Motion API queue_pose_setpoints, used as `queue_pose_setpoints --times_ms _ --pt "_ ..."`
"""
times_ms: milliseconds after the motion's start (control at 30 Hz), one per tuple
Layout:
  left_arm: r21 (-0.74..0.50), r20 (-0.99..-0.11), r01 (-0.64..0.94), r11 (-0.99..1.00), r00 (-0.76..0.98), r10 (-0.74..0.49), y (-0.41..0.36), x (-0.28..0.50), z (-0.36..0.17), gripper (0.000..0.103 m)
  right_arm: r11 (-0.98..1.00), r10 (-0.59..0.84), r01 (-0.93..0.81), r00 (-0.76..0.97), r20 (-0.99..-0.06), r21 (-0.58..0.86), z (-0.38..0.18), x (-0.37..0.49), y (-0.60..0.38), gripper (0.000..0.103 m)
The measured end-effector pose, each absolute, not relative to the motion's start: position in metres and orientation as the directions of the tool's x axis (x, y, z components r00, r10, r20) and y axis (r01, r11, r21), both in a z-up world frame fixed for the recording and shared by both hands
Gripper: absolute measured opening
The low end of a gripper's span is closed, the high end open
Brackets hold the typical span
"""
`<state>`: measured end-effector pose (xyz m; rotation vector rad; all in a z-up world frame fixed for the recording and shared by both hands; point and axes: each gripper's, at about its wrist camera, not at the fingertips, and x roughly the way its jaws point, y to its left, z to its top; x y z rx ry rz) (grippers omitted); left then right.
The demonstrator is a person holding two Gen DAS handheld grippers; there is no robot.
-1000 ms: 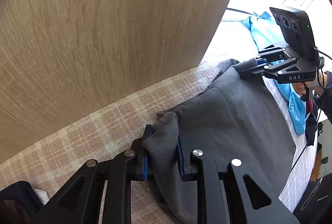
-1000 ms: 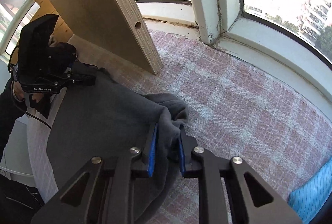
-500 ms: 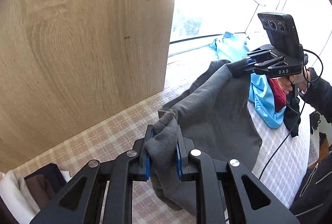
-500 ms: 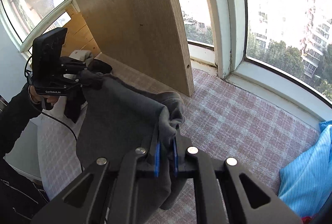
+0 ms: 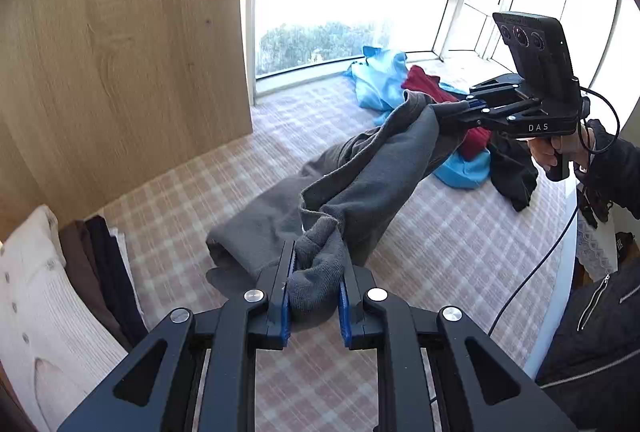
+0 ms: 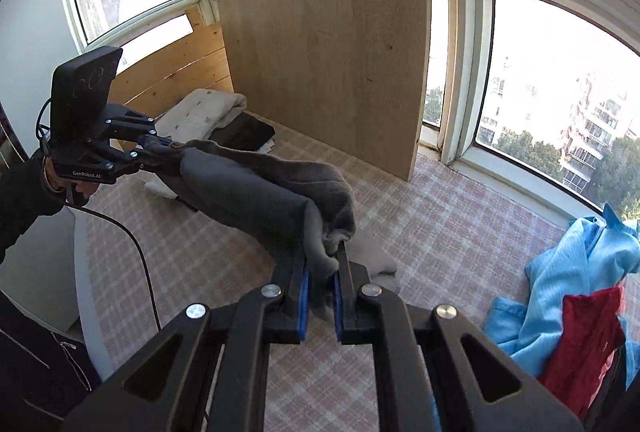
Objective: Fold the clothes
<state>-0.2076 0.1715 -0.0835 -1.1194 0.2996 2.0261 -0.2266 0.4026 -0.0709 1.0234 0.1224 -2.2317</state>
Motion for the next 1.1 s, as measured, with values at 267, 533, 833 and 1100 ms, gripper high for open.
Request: queue_pose_setpoints --times_ms 267,533,833,1100 --pt "-0.204 -0.879 -0.701 -0.683 -0.175 0.443 0.153 -0.126 -0.150 0.023 -0.801 -0.418 0.575 -0.342 -0.842 0.164 -0.182 -0.113 0.377 0.013" --pt "-0.247 -0.851 -0.705 -0.665 -0.171 0.497 0.127 -0.092 -0.113 0.024 -0.789 -0.347 0.600 -0.262 -0.900 0.130 -0.170 -0.064 0.400 0.018" --pt "-0.347 -0.819 -0.682 -0.644 -0.114 0.562 0.178 -0.150 -0.158 0.024 -0.821 -0.517 0.435 -0.290 -0.805 0.370 -0.170 -0.127 0.381 0.018" --pt "-0.379 -0.838 -0.663 -0.646 -0.049 0.543 0.163 -0.127 -0.190 0.023 -0.815 -0.477 0.463 -0.196 -0.857 0.348 -0.213 -0.109 0.367 0.016"
